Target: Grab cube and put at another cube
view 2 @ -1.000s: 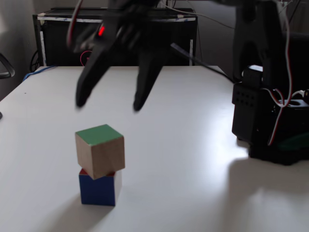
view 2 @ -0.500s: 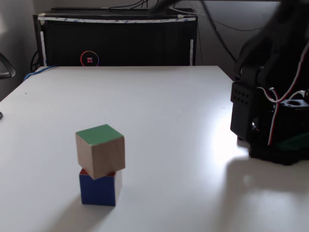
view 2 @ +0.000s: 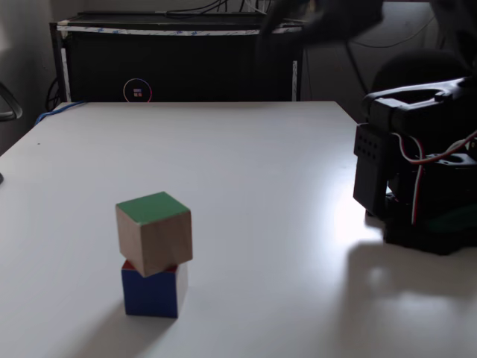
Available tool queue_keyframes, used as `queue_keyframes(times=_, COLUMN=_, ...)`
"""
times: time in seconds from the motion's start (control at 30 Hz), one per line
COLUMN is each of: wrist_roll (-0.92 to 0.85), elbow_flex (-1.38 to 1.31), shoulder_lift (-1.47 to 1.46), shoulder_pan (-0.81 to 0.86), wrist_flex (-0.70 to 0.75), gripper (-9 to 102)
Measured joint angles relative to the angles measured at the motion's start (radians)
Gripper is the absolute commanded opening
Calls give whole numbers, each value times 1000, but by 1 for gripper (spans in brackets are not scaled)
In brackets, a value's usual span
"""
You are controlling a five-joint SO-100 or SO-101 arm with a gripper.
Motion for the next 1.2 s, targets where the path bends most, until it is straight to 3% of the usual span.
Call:
queue_keyframes(times=0.23, wrist_roll=-89, elbow_flex=370, shoulder_lift=26, shoulder_pan=100, wrist_flex=-230, gripper=0)
queue_keyframes(times=0.33, wrist_roll=-120, elbow_flex=535, shoulder_lift=130, shoulder_pan=97, wrist_flex=-261, gripper=0)
queue_keyframes(times=0.57, wrist_roll=-127, elbow_flex=799, shoulder_lift=302, shoulder_pan=83, wrist_flex=-261, gripper=0)
queue_keyframes(times=0.67, wrist_roll=-109, elbow_flex=796, shoulder_lift=305, shoulder_pan=92, wrist_flex=-229, gripper=0)
queue_keyframes(times=0.87, wrist_roll=-160, elbow_flex=787, shoulder_lift=311, shoulder_pan=101, wrist_flex=-31, gripper=0)
queue_keyframes(times=1.2, wrist_roll=-161, elbow_flex=787, shoulder_lift=311, shoulder_pan=127, wrist_flex=-5, gripper=0)
